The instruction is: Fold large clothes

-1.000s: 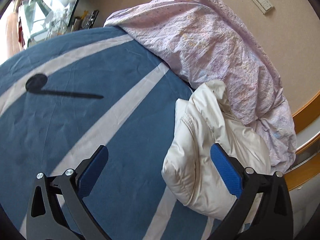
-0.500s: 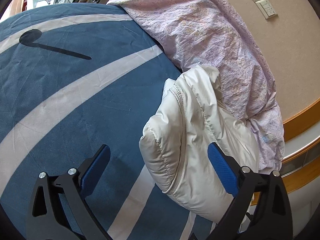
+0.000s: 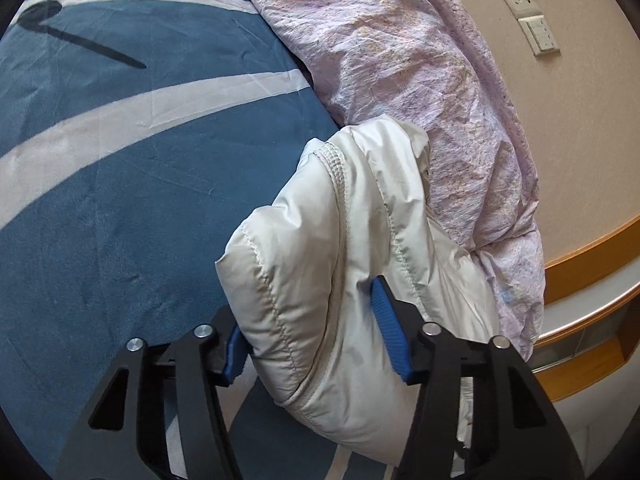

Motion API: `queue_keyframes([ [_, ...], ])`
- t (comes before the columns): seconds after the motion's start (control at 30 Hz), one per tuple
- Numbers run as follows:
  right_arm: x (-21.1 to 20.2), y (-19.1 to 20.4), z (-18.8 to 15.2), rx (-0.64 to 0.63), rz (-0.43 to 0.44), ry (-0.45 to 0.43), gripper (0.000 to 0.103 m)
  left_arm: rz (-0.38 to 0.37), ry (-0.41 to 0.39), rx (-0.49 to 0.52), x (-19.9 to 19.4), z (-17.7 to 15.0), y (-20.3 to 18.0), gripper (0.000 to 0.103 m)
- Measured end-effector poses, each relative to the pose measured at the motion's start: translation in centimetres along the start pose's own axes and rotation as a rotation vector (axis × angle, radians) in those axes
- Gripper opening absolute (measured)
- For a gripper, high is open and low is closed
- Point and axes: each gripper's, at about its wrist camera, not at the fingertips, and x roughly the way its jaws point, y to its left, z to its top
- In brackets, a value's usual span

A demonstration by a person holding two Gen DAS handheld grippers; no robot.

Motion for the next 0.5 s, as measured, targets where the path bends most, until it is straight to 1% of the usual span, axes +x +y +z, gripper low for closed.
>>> queue_keyframes([
  [0.03, -0.2, 0.0, 0.0, -0.002, 0.017, -0.002, 0.037, -0.022, -0.002, -0.016, 0.0, 0.0, 0.2, 0.039],
  [0.07, -0.4, 0.2, 0.0, -0.007, 0.028, -0.004, 0.034, -0.037, -0.003, -0.017, -0.2, 0.0, 0.1, 0.034],
  [0.1, -0.6, 0.3, 0.0, -0.010, 0.034, -0.007, 0.030, -0.053, -0.004, -0.010, -0.4, 0.2, -0.1, 0.026],
  [0.17, -1.1, 0.9, 0.0, -0.029, 0.051, -0.016, 0.028, -0.079, -0.011, 0.008, -1.1, 0.5, -0.7, 0.019],
  [0.27, -2.3, 1.6, -0.4, -0.053, 0.091, -0.023, 0.025, -0.097, -0.040, 0.045, -2.6, 0.9, -1.8, 0.017],
  [0.37, -3.9, 2.0, -1.3, -0.088, 0.133, -0.013, 0.025, -0.122, -0.061, 0.064, -4.5, 1.1, -2.0, 0.017],
  [0.5, -6.0, 1.7, -3.1, -0.136, 0.169, 0.035, 0.025, -0.155, -0.065, 0.053, -8.1, 1.0, -0.4, 0.017],
])
